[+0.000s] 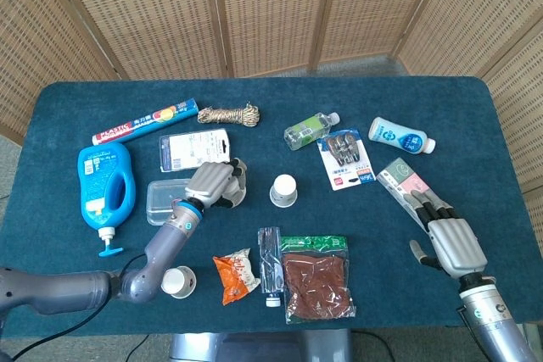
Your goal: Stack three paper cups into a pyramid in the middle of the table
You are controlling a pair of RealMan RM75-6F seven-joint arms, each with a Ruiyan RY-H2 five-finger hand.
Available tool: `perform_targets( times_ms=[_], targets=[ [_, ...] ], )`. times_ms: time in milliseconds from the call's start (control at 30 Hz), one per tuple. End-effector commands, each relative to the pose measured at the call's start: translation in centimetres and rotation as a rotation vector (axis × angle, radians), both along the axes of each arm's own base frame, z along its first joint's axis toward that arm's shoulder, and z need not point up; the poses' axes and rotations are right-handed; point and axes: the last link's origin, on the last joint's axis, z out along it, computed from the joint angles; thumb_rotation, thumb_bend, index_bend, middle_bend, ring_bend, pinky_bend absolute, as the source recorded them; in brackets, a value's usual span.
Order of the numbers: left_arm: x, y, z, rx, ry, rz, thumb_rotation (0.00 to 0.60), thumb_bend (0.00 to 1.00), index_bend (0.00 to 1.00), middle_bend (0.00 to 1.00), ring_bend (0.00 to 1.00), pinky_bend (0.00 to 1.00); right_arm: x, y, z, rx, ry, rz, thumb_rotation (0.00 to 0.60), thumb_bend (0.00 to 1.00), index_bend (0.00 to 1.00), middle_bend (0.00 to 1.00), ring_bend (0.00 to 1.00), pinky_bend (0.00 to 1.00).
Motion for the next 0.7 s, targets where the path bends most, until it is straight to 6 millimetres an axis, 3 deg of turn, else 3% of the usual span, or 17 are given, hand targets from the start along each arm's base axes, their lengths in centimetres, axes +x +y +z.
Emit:
perform_targets(
  times_ms=[33,700],
  targets=[
    [0.4,0.0,-0.9,0.007,0.008,-0.008,0.6,0.48,0.5,0.28,0.35,0.67,0.0,0.0,0.1,-0.002,-0.002,0.001,0.6,0.45,0.07,0.05,0.0,0.17],
    [2.3,0.2,-4.2,0.03,-0.014,-0.006,0.6,0.47,0.49,0.25,0.35,0.65,-0.7,0.3,0.9,-0.01,-0.022,-0.011,0.6,0.45,0.07,0.05,0.0,0.17]
  ],
)
